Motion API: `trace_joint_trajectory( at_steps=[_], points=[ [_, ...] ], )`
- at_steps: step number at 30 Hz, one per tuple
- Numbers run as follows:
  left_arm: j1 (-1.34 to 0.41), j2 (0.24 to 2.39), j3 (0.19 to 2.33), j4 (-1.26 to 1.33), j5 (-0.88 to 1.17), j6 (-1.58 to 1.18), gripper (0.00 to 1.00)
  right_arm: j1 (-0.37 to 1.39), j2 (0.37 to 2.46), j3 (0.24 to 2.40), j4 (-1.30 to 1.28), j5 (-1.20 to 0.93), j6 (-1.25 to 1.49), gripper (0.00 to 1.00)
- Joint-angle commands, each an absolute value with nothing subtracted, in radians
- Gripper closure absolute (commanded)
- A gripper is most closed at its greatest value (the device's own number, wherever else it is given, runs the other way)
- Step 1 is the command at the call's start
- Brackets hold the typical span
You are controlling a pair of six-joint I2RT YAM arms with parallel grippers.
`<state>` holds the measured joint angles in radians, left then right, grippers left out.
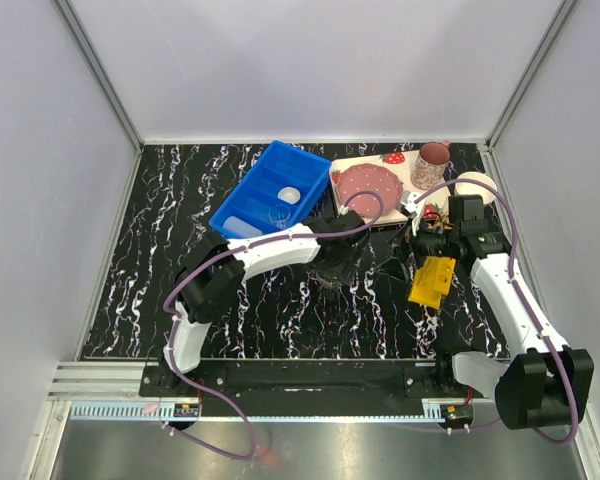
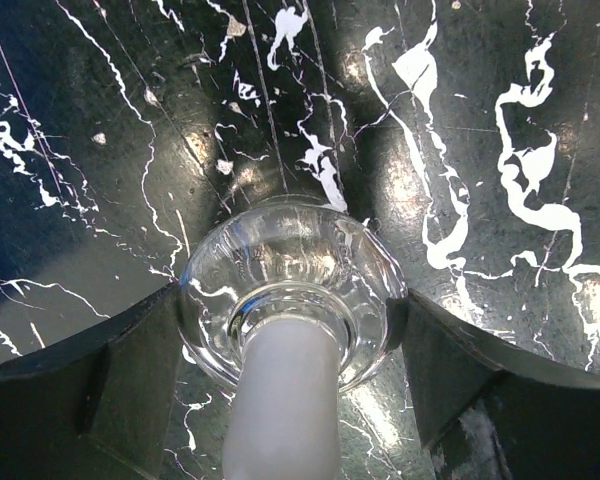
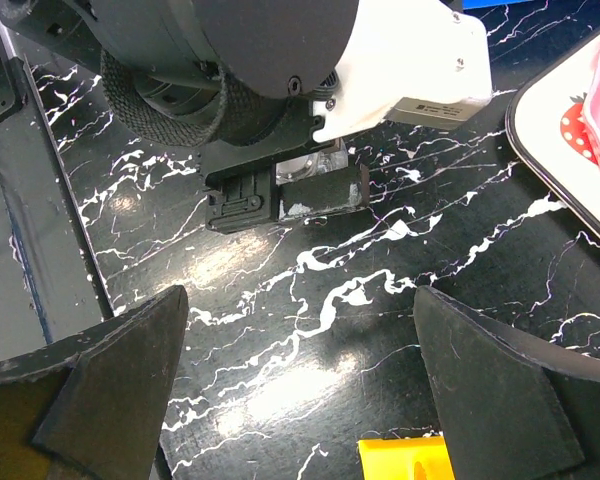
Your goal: Organize the chemistry lab equipment
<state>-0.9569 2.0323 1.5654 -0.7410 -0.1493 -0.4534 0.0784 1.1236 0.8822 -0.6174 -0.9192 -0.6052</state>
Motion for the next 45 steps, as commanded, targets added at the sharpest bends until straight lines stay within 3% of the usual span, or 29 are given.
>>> trace_joint_trajectory(
  at_steps=[1, 11, 18, 26, 33, 40, 45],
  points=[
    [-0.96, 1.979, 1.54, -0.684, -0.189, -0.466, 0.35, 0.064, 1.109, 0.876, -0.591, -0.969, -0.623, 0.0],
    [-0.96, 1.832, 1.413, -0.54, -0.15, -0.463, 0.01, 0.058, 1.103, 0.847, -0.603, -1.0, -0.687, 0.0],
    [-0.957, 1.787, 1.384, -0.523, -0.144, -0.453, 0.01, 0.06, 1.121, 0.854, -0.629, -1.002, -0.707, 0.0],
    [-0.908, 1.501, 1.252, -0.503, -0.184, -0.431, 0.01, 0.132, 1.158, 0.908, -0.804, -0.959, -0.955, 0.0],
    [-0.755, 1.107, 0.998, -0.494, -0.123, -0.436, 0.01, 0.421, 1.249, 0.96, -0.753, -0.732, -0.915, 0.0],
    [-0.511, 0.793, 0.807, -0.612, -0.055, -0.419, 0.01, 0.601, 1.451, 1.077, -0.704, -0.5, -0.822, 0.0],
    [-0.488, 0.629, 0.694, -0.653, -0.067, -0.494, 0.01, 0.69, 1.577, 1.161, -0.673, -0.39, -0.744, 0.0]
  ],
)
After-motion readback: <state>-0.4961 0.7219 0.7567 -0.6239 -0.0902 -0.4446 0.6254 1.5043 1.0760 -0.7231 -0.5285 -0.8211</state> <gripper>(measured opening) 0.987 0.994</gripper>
